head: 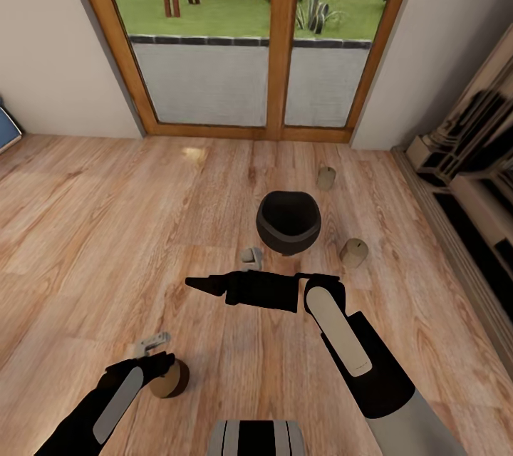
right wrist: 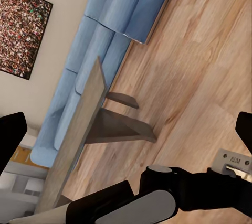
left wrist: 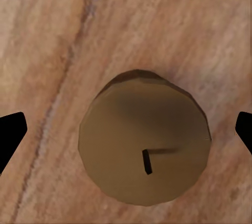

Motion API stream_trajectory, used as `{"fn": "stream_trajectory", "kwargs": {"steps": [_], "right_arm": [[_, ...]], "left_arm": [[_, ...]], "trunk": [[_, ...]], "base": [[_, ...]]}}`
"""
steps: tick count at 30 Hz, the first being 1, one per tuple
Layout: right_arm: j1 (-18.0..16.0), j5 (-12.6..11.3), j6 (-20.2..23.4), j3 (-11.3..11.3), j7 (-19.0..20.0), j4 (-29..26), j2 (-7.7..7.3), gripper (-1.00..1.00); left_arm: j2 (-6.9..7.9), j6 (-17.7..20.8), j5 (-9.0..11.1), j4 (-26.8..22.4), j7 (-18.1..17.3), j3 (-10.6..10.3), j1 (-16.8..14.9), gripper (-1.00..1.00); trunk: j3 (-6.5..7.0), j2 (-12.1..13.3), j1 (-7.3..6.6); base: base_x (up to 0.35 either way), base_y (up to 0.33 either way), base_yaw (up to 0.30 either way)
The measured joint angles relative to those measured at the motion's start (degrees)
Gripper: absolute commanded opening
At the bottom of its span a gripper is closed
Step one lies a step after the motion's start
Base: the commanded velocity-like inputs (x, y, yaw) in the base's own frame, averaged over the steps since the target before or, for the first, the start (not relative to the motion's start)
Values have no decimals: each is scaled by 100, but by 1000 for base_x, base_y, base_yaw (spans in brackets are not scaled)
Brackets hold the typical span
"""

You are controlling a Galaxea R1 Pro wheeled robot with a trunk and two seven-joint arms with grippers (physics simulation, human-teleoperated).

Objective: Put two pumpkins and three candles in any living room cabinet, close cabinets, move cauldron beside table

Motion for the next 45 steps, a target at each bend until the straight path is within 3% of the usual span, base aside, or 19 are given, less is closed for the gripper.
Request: {"fn": "stream_trajectory", "kwargs": {"steps": [8,13,20,34,40,45], "right_arm": [[0,4,-6,0,0,0,0,100],[0,4,-6,0,0,0,0,100],[0,0,-6,-5,0,0,0,100],[0,9,-6,-4,-1,8,0,100],[0,9,-6,-9,-5,9,0,100],[0,11,-6,-7,-9,9,0,100]], "left_arm": [[-15,-64,-132,6,-9,-4,0,100],[-34,-372,-263,125,-24,-48,0,100],[-39,-787,-300,320,-20,-434,0,100],[-37,-824,-277,327,-35,-485,0,100],[-30,-831,-303,327,-548,-484,0,100],[-28,-836,-316,327,-674,-447,0,100]], "trunk": [[-132,-8,16],[-243,-14,29],[-244,-15,28],[-244,-15,28],[-244,-15,28],[-244,-15,28]], "base": [[0,0,0],[0,0,0],[0,0,0],[0,0,0],[0,0,0],[0,0,0]]}}
